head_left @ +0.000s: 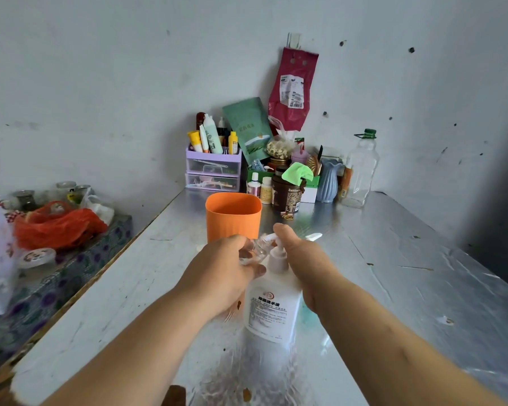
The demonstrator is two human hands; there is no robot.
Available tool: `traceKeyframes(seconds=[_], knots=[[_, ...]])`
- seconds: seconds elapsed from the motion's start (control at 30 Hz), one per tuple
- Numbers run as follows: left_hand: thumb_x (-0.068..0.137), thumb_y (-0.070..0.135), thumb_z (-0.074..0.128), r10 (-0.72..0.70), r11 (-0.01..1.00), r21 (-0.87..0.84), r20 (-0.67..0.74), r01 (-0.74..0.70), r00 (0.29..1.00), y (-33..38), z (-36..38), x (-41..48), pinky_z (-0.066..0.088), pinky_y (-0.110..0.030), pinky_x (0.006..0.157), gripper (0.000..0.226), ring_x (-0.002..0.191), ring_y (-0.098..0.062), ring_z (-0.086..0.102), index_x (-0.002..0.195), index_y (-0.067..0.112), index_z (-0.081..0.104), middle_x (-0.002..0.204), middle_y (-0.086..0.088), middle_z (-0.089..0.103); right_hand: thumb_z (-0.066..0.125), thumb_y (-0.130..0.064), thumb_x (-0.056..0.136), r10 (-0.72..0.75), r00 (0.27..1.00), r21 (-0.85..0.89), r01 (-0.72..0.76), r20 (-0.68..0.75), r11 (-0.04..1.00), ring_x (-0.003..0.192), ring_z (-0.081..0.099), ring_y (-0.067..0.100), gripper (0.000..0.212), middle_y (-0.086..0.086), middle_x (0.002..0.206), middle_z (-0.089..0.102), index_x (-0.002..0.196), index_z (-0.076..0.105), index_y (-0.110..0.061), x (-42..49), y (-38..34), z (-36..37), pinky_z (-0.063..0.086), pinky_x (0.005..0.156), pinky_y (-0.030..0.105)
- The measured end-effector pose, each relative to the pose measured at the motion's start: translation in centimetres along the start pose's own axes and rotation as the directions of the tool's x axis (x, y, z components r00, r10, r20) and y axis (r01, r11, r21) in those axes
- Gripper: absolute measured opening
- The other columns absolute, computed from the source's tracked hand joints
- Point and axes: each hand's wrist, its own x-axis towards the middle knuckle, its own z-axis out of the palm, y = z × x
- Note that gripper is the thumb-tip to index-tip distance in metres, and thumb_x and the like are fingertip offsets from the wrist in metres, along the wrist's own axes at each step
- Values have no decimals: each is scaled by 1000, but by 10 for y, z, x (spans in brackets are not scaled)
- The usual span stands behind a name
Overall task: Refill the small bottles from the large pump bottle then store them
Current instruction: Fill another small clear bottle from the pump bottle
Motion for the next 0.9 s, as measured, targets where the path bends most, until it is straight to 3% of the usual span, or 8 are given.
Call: traceKeyframes(seconds=[0.13, 0.17, 0.23, 0.33, 0.5, 0.73, 0.9], knots=[[84, 37, 73, -1, 1000, -2, 15, 1, 1000, -5, 3, 0, 45, -24, 72, 33, 91, -8, 62, 114, 27, 62, 110, 14, 67, 49, -50, 90, -119, 993, 31, 118, 19, 993, 67, 52, 11, 32, -3, 75, 57, 72, 55, -23, 4, 13, -3, 45, 66, 24], [85, 37, 72, -2, 1000, -5, 23, 2, 1000, -6, 4, 0, 45, -23, 71, 33, 92, -8, 61, 115, 27, 62, 111, 14, 66, 49, -51, 90, -122, 992, 33, 121, 24, 992, 68, 54, 11, 33, -3, 76, 58, 72, 55, -23, 3, 15, -2, 45, 67, 24], [85, 37, 72, -6, 1000, -11, 34, 6, 999, -7, 5, -2, 45, -23, 72, 33, 94, -9, 61, 115, 28, 61, 114, 14, 65, 52, -61, 72, -62, 998, 35, 62, 17, 997, 85, 64, 23, 44, 8, 88, 67, 79, 61, -19, 2, 14, 2, 52, 84, 36], [85, 38, 72, -12, 1000, -7, 30, 12, 999, -3, 4, -3, 47, -26, 78, 35, 98, -10, 61, 117, 29, 60, 118, 13, 65, 51, -66, 54, 38, 999, 65, -38, 3, 997, 99, 65, 32, 63, 13, 100, 71, 89, 66, -16, 1, 7, 4, 48, 96, 50], [83, 36, 74, -18, 1000, 8, -2, 18, 1000, 2, -2, -2, 48, -30, 82, 32, 98, -12, 62, 111, 28, 61, 115, 11, 67, 60, -61, 47, 64, 998, 123, -63, -10, 990, 91, 68, 31, 59, 11, 96, 73, 83, 69, -14, 4, -1, 1, 51, 88, 42], [84, 39, 73, -9, 1000, 7, -7, 9, 1000, 3, -2, -2, 48, -28, 81, 36, 99, -13, 62, 116, 28, 61, 117, 11, 67, 56, -54, 57, 41, 999, 102, -39, -21, 994, 76, 57, 27, 39, 11, 80, 63, 68, 63, -17, 2, 1, 3, 46, 75, 38], [85, 40, 72, -2, 1000, -14, -5, 2, 1000, -1, 2, -2, 46, -24, 78, 39, 100, -12, 60, 120, 29, 59, 119, 12, 65, 57, -55, 62, 17, 1000, 118, -17, 0, 993, 76, 58, 25, 39, 9, 79, 63, 72, 64, -18, 4, 5, 2, 48, 79, 40]])
